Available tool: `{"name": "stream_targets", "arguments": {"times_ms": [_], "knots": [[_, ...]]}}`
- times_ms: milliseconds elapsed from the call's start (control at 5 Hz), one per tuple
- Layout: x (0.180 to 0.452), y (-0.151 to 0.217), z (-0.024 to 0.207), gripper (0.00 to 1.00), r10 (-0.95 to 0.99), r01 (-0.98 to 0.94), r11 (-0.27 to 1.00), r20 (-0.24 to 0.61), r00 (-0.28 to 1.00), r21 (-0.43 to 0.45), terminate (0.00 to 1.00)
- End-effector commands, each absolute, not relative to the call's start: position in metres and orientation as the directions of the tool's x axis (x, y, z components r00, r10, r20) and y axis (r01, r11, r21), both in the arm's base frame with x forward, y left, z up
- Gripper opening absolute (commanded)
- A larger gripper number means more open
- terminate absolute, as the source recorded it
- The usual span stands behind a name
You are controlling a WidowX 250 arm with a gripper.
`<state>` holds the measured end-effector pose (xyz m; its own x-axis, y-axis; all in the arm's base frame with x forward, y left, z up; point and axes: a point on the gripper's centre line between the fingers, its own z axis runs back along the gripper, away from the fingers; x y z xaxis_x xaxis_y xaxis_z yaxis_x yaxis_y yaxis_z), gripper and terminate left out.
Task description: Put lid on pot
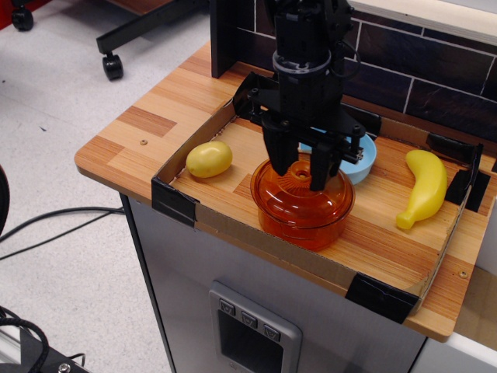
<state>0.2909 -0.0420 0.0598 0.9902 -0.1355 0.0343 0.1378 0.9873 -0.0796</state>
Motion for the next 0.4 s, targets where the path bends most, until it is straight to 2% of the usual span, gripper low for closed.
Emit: {"name": "stream_targets", "arguments": {"times_ms": [0, 200], "knots": [[0.307, -0.009, 0.141, 1.00, -0.087, 0.088, 0.991, 0.017, 0.996, -0.101, 0.00], [0.317, 0.002, 0.169, 1.00, -0.050, 0.055, 0.987, 0.039, 0.998, -0.152, 0.00]]}}
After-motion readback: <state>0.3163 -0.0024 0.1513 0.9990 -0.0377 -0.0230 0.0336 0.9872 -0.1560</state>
